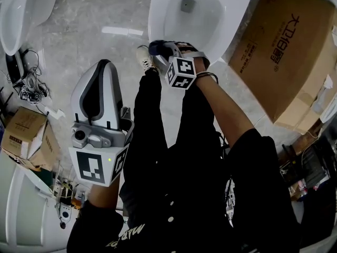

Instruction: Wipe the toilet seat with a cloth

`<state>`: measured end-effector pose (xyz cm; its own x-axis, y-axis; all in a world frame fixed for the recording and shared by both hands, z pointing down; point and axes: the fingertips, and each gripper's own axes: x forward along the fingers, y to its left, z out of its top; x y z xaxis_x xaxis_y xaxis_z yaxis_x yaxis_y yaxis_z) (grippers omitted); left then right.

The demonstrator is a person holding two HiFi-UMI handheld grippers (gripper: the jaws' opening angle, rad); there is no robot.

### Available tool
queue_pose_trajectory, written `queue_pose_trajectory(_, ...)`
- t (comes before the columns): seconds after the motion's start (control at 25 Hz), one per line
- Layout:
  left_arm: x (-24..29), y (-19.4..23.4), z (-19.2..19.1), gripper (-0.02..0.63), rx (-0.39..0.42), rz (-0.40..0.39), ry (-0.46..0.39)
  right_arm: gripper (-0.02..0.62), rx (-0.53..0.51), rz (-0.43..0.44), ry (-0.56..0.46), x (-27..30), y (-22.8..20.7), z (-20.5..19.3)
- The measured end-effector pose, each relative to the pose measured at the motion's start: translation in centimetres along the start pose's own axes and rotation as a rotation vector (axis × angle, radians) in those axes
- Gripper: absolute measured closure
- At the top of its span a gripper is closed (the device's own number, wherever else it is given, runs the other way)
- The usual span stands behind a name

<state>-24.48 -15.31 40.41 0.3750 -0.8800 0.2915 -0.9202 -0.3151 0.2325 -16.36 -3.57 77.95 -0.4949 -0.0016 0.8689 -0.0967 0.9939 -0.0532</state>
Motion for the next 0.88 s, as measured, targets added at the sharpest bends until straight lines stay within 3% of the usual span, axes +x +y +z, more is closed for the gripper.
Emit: queue_pose_trajectory(0.88,1.7,1.6,-0.6,0.595,-0.012,0.021,0.023,0.511,0.090,-0.054,-0.050,0.5,-8.8,2.2)
